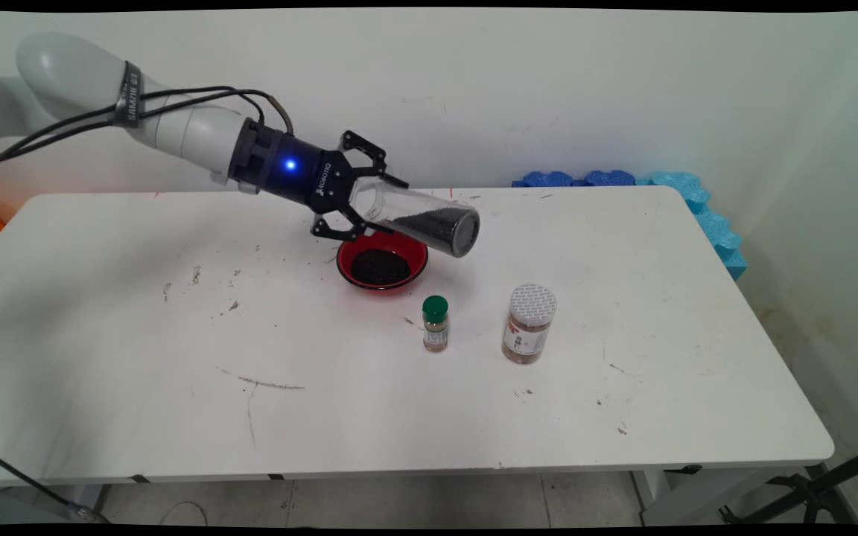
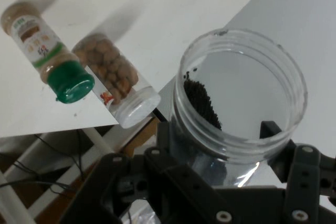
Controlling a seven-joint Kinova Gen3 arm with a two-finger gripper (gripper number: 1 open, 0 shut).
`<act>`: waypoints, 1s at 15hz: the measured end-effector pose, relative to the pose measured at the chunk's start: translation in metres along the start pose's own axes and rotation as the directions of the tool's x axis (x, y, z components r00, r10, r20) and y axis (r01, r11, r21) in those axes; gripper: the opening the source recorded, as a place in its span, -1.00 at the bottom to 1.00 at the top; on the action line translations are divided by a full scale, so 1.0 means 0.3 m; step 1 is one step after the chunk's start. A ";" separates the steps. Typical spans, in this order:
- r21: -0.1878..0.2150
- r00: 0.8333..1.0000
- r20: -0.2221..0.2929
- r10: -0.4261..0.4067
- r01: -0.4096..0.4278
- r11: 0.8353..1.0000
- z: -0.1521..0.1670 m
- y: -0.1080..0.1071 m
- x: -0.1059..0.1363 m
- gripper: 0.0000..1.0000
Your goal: Pour the black seasoning powder in the red bowl
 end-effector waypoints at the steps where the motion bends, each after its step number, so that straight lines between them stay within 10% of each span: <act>1: -0.003 1.000 0.001 -0.012 0.012 1.000 0.002 -0.001 0.001 -1.00; 15: -0.068 0.977 0.026 -0.214 0.215 0.974 0.034 -0.021 0.018 -1.00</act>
